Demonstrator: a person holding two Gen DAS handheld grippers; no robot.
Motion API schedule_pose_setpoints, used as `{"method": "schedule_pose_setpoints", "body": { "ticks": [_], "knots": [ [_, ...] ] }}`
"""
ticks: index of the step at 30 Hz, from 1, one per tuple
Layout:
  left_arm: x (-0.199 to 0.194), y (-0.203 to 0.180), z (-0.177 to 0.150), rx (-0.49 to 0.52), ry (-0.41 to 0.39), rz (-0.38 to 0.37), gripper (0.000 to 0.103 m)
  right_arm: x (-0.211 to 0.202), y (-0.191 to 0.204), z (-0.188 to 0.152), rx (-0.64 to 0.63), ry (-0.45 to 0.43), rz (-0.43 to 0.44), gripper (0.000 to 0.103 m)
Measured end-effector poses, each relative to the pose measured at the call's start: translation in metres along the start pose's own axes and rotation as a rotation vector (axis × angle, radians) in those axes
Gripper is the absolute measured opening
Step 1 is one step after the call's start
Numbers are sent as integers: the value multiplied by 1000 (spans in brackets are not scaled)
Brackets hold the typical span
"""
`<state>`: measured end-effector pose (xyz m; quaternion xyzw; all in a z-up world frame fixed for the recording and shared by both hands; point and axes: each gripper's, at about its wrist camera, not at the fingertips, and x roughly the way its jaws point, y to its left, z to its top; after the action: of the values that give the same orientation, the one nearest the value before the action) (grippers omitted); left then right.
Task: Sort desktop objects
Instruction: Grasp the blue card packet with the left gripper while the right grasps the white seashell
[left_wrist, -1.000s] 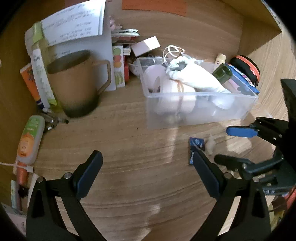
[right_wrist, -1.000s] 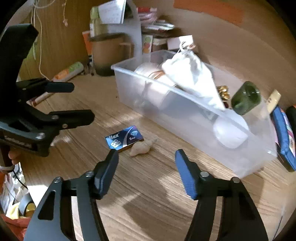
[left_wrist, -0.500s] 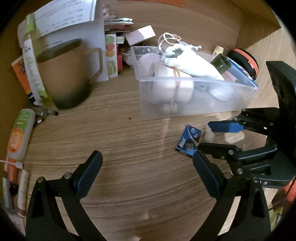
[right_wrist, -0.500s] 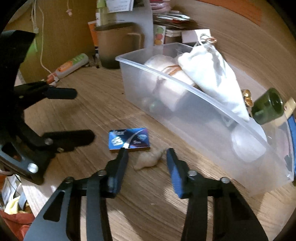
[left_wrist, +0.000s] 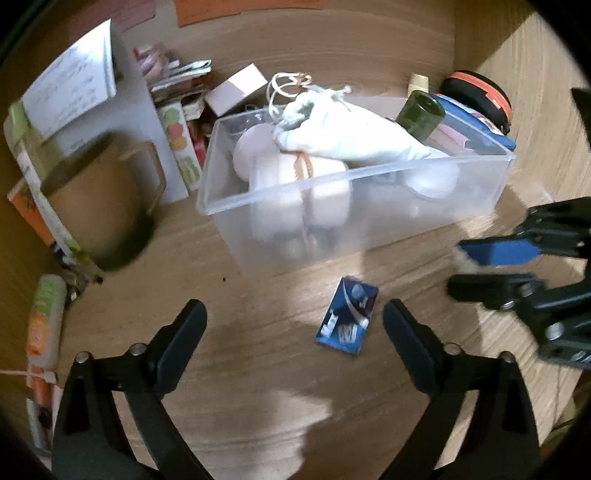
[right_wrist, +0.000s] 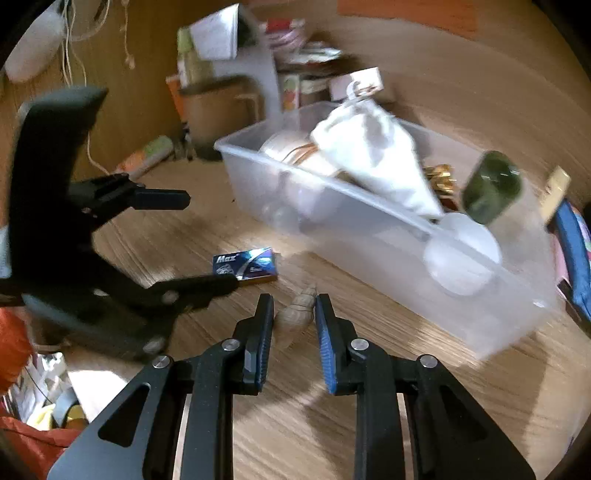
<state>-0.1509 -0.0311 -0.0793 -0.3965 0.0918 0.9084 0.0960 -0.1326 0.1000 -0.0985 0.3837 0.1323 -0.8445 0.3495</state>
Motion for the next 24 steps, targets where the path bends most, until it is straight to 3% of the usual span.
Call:
{"method": "schedule_pose_setpoints", "body": {
  "ticks": [1,2,8,18,24],
  "knots": [
    [2,-1,1,4,12,-21,76,-6,-4,-1,11,-10,-1,21],
    [4,-2,2,6,21,-32,73,-11,-6,-2,20,-17,1,21],
    [17,-8,3,2,68,-60,64,-30,-18,-8,49,-53,11,21],
    [15,-14,4,-21,60,-81,27,-32,-23,-12,76,-62,48,21],
    [11,-16,0,-40,57,-89,27,-36,-23,-13,77,-69,51,21]
  ]
}}
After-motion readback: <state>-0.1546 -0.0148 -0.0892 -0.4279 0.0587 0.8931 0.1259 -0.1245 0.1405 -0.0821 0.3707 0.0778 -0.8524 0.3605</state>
